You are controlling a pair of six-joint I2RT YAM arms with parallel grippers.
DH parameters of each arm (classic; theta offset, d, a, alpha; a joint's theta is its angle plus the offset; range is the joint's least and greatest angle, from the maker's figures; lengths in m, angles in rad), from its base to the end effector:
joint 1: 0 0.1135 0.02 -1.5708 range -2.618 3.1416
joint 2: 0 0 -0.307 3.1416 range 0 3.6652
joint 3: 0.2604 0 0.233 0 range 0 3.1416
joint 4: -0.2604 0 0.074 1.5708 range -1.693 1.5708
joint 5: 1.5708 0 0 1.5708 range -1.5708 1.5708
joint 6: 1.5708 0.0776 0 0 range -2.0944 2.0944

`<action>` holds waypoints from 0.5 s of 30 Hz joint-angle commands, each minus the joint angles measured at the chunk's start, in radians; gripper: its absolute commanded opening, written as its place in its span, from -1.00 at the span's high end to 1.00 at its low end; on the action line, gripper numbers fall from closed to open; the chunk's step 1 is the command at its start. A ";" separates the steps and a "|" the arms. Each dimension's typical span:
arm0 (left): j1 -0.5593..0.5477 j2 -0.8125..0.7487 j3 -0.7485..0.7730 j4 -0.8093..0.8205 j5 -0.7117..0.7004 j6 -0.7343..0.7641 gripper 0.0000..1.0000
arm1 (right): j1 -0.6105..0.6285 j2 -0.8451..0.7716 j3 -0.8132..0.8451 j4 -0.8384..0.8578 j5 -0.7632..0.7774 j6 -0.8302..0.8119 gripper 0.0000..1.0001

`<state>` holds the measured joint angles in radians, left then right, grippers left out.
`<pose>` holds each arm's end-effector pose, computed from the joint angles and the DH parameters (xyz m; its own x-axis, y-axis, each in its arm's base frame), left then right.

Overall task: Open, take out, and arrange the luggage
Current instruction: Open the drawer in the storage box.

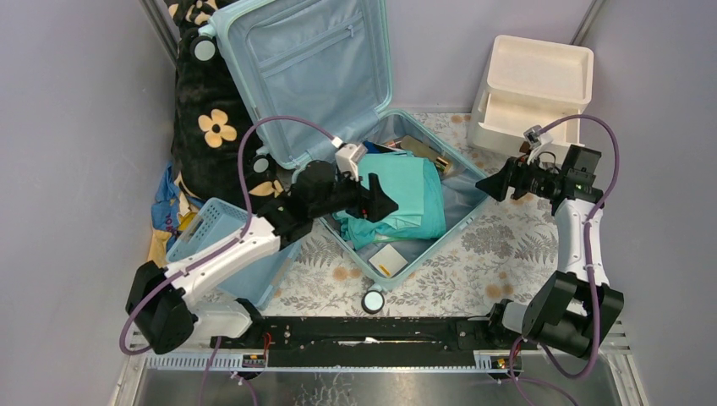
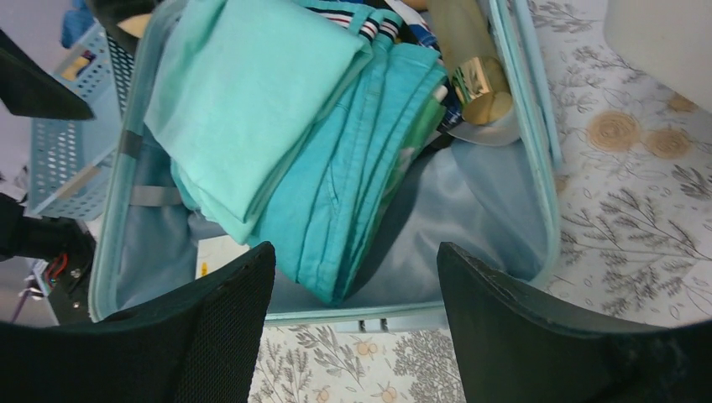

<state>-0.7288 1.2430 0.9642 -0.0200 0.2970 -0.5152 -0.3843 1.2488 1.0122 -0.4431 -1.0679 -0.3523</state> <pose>0.2055 -0.2139 0.3562 -0.6077 -0.0891 -0.7892 0.6275 0.5552 -0.5458 0.2502 -0.0279 0.3402 -0.3913 -0.0211 -0.9200 -0.6244 0.7405 0.2485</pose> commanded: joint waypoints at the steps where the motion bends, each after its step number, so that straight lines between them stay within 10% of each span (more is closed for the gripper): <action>1: -0.082 0.073 0.086 -0.052 -0.192 0.048 -0.75 | -0.001 0.016 0.007 0.063 -0.118 0.045 -0.54; 15: -0.093 0.064 0.094 -0.099 -0.255 0.146 -0.76 | 0.005 0.036 0.059 0.039 -0.018 -0.027 -0.51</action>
<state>-0.8238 1.3422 1.0367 -0.1123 0.0921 -0.4267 -0.3832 1.2816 1.0126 -0.4210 -1.1336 -0.3595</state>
